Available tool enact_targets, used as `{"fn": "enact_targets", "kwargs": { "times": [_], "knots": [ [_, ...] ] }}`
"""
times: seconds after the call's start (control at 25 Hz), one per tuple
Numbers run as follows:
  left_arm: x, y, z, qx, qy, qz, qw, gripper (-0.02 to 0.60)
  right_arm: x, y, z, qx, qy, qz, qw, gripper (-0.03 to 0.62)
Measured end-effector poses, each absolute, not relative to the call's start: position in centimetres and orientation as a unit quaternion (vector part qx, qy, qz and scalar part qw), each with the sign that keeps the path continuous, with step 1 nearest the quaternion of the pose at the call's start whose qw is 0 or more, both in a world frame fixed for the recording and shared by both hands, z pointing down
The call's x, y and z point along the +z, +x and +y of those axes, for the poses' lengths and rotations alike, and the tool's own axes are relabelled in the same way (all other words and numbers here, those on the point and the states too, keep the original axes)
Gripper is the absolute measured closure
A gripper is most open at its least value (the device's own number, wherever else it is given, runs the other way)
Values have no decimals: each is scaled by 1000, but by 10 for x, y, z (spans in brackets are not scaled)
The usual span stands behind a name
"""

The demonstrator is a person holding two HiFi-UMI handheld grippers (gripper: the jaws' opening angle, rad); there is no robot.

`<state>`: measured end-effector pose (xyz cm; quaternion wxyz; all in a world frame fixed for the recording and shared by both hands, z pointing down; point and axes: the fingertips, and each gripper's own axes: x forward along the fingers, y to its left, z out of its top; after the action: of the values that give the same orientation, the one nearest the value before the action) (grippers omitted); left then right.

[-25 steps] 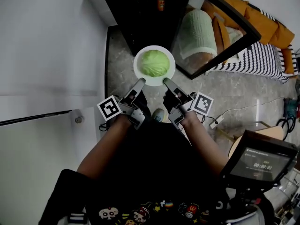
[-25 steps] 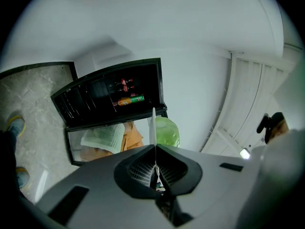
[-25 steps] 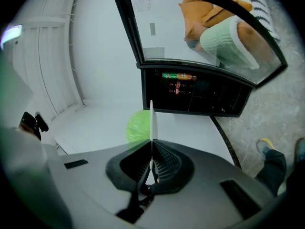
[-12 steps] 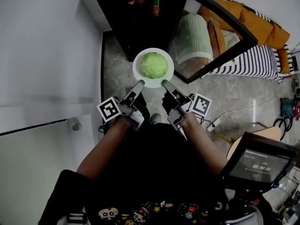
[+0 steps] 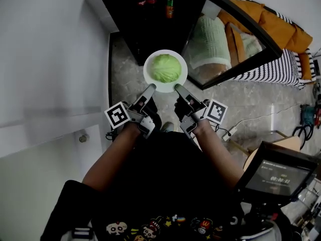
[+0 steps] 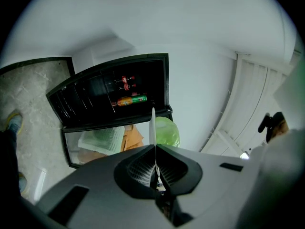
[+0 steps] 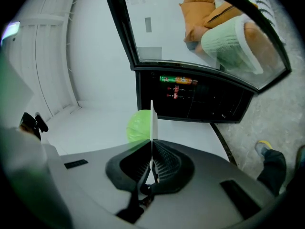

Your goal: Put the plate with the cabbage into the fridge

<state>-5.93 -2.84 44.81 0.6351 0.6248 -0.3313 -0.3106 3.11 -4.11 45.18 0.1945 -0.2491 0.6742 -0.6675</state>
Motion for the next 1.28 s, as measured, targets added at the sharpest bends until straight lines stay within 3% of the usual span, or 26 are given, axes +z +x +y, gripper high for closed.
{"fn": "enact_targets", "kwargs": {
  "times": [1.28],
  "knots": [
    [450, -57, -28, -293, 625, -327, 646, 572, 456, 33, -38, -672, -255, 666, 200, 579]
  ]
}}
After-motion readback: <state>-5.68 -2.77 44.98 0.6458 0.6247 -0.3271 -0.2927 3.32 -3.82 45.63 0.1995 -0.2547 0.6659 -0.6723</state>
